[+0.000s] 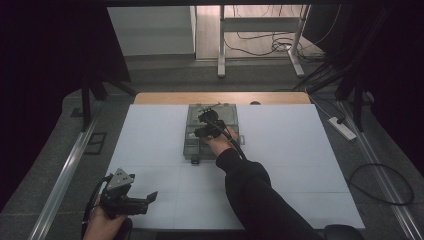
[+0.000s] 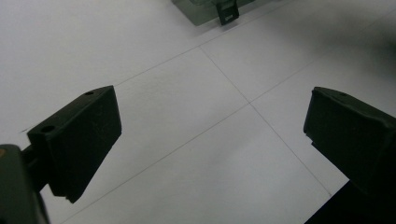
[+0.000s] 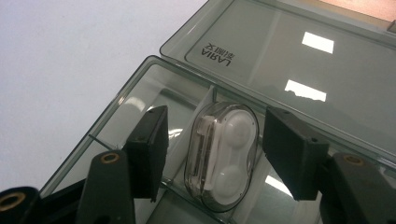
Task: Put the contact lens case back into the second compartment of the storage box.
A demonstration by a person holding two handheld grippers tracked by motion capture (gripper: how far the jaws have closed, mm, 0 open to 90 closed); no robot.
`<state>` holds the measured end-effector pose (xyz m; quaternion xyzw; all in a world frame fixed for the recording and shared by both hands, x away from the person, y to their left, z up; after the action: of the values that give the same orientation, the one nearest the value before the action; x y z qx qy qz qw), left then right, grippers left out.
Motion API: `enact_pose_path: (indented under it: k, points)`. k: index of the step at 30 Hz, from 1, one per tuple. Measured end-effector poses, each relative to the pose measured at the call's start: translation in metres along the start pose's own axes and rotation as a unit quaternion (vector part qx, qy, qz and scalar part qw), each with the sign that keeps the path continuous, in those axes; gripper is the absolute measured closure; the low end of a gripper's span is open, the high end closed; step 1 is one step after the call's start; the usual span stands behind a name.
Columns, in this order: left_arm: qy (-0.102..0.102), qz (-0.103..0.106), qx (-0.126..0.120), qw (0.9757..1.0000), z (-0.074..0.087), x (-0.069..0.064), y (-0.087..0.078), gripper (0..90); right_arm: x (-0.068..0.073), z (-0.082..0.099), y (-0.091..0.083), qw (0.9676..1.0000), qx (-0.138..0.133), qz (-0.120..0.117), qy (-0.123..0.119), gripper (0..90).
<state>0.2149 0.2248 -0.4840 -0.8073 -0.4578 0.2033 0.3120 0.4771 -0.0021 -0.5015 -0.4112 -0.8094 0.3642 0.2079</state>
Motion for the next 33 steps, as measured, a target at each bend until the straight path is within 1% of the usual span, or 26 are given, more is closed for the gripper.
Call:
enact_pose_path:
  k: [3, 4, 6, 10, 11, 14, 16, 18, 20, 22, 24, 26, 30, 33]
  points:
    - [0.0, 0.0, 0.0, 1.0, 0.0, 0.0, 0.0, 4.1, -0.002, 0.001, -0.001, 0.9999, 0.008, -0.003, -0.008, 38.9]
    - [0.0, 0.0, 0.0, 1.0, 0.0, 0.0, 0.0, 4.1, -0.003, 0.001, -0.002, 0.9998, 0.012, -0.008, -0.014, 37.4]
    - [0.0, 0.0, 0.0, 1.0, 0.0, 0.0, 0.0, 4.1, -0.004, 0.001, -0.003, 0.9996, 0.016, -0.016, -0.018, 35.9]
    - [0.0, 0.0, 0.0, 1.0, 0.0, 0.0, 0.0, 4.2, -0.005, 0.002, -0.006, 0.9991, 0.017, -0.024, -0.03, 33.8]
    - [0.001, 0.0, 0.001, 1.0, 0.0, 0.0, 0.0, 4.1, -0.005, 0.002, -0.009, 0.9987, 0.015, -0.031, -0.036, 31.6]
    - [0.001, -0.001, 0.001, 1.0, 0.0, 0.0, 0.0, 4.2, -0.005, 0.003, -0.012, 0.9983, 0.013, -0.041, -0.038, 30.5]
    - [0.001, -0.001, 0.001, 1.0, 0.0, 0.0, 0.0, 4.2, -0.006, 0.004, -0.015, 0.9976, 0.012, -0.056, -0.039, 27.0]
    - [0.001, -0.001, 0.001, 1.0, 0.0, 0.0, 0.0, 4.2, -0.006, 0.005, -0.016, 0.997, 0.014, -0.065, -0.041, 24.5]
    - [0.001, -0.001, 0.001, 1.0, 0.0, 0.0, 0.0, 4.2, -0.006, 0.006, -0.017, 0.9967, 0.014, -0.068, -0.042, 23.4]
    - [0.001, -0.001, 0.001, 1.0, 0.0, 0.0, 0.0, 4.2, -0.007, 0.008, -0.019, 0.9956, 0.017, -0.079, -0.047, 18.9]
    - [0.001, -0.001, 0.001, 1.0, 0.0, 0.0, 0.0, 4.2, -0.006, 0.009, -0.02, 0.9948, 0.019, -0.087, -0.049, 16.9]
    - [0.0, -0.001, 0.001, 1.0, 0.0, 0.0, 0.0, 4.2, -0.006, 0.01, -0.02, 0.9945, 0.021, -0.089, -0.05, 15.4]
    - [0.001, -0.001, 0.002, 1.0, 0.0, 0.0, 0.0, 4.2, -0.004, 0.014, -0.024, 0.9926, 0.024, -0.103, -0.061, 10.4]
    - [0.0, -0.001, 0.001, 1.0, 0.0, 0.0, 0.0, 4.2, -0.004, 0.015, -0.026, 0.9921, 0.02, -0.107, -0.062, 8.2]
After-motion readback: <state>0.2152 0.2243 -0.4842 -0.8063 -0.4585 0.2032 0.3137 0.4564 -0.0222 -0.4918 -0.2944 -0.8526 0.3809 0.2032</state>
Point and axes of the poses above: each handheld gripper's, and its own axes: y roughly forward along the jaws, z roughly out of its underside, x roughly to its left, the point moved 2 cm from there along y, roughly forward along the jaws, and after that the axes turned 2 degrees about -z, right-handed, at the moved point
